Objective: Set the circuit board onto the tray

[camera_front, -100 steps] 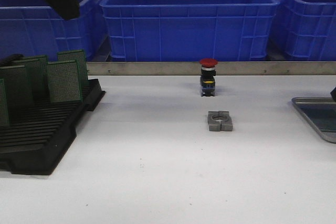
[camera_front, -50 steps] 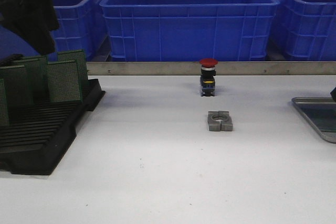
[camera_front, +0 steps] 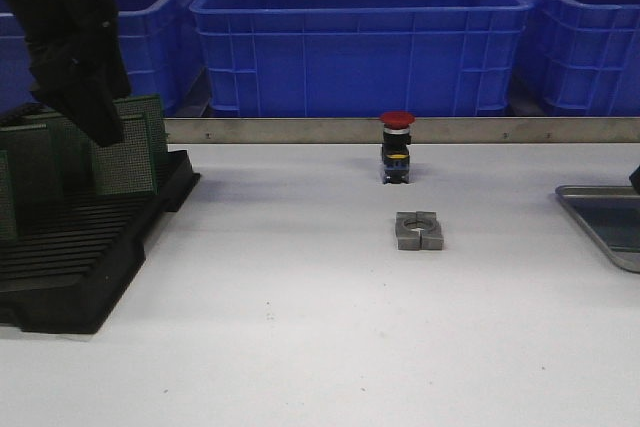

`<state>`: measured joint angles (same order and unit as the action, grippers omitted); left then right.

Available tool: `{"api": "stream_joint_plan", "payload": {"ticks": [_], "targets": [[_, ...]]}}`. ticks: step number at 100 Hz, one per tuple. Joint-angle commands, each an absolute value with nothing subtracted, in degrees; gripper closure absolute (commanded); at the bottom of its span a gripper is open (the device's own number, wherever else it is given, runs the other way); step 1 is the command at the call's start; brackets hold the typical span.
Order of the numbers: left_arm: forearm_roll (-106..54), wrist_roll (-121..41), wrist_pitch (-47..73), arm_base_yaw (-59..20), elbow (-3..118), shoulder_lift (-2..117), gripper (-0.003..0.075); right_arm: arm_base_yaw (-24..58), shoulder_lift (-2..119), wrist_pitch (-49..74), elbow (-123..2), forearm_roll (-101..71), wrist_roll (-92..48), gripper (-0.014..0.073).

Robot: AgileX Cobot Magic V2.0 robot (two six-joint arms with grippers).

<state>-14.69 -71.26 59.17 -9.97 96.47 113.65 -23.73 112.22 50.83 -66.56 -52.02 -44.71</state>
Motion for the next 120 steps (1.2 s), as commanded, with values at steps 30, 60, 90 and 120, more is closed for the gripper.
{"api": "stream_joint_plan", "payload": {"ticks": [30,60,90,120], "targets": [[-16.63,-71.41,57.69,-9.39,98.11,113.87,0.0100,-24.06,109.06,52.46,-67.91,-54.69,-45.02,0.0111],[-16.87,-71.41,59.26,-9.39,98.11,113.87,0.0282,-24.06,109.06,52.46,-67.91,-54.74,-45.02,0.0111],[-16.87,-71.41,59.24,-9.39,98.11,113.87,0.0650,-24.06,109.06,52.46,-67.91,-54.74,-45.02,0.0111],[-16.87,-71.41,59.24,-9.39,98.22,113.87,0.0738,-24.06,109.06,52.46,-67.91,-54.79,-45.02,0.0111]]}}
